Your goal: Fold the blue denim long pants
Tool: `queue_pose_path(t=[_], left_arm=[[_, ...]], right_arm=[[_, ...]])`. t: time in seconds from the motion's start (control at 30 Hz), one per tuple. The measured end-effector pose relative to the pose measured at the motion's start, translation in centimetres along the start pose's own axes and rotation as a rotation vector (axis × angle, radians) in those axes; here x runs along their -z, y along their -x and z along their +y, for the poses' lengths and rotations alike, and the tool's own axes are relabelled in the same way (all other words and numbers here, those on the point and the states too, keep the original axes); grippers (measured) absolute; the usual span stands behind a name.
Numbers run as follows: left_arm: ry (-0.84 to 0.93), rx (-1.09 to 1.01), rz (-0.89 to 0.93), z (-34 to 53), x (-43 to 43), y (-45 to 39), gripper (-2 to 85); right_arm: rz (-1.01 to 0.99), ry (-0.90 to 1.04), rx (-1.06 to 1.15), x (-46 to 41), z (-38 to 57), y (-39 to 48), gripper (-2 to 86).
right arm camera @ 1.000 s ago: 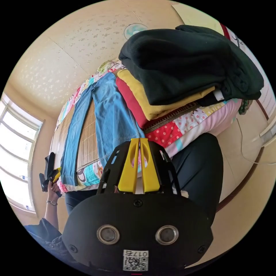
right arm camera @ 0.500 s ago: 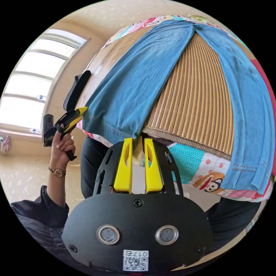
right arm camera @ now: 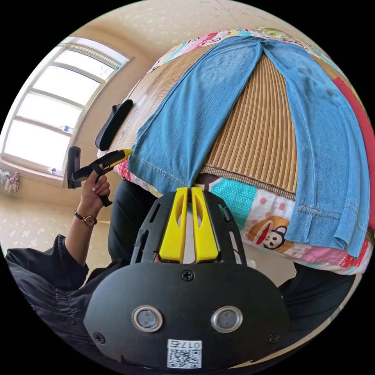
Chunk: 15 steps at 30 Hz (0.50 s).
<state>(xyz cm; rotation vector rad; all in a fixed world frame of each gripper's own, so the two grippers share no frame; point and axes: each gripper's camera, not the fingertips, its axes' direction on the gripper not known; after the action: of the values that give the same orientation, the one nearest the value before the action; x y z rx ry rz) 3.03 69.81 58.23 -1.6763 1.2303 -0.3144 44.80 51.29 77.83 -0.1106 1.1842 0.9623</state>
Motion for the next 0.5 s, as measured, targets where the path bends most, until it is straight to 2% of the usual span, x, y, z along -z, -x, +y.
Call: queue_pose_path(t=[0.07,0.2,0.27,0.37,0.5], left_arm=[[0.033,-0.003,0.017,0.0,-0.7,-0.2,1.7],[-0.075,-0.018,0.225,1.3,1.4,0.8,0.7],[-0.107,0.046,0.265,2.1,1.5,2.1,0.6],[-0.113,0.114,0.232,3.4,-0.5,3.4,0.6],[-0.063,0.188,0.042,4.6,-4.3,3.2,2.0]], right_arm=[[-0.015,-0.002,-0.004,0.4,0.2,0.2,2.2],[-0.079,-0.086,-0.010,3.1,1.3,1.1,2.1],[-0.141,-0.127,-0.041,4.2,2.3,1.2,2.1],[-0.199,-0.146,-0.028,3.9,3.5,1.6,2.2],[-0.166,-0.050,-0.050,0.8,3.6,1.3,2.9]])
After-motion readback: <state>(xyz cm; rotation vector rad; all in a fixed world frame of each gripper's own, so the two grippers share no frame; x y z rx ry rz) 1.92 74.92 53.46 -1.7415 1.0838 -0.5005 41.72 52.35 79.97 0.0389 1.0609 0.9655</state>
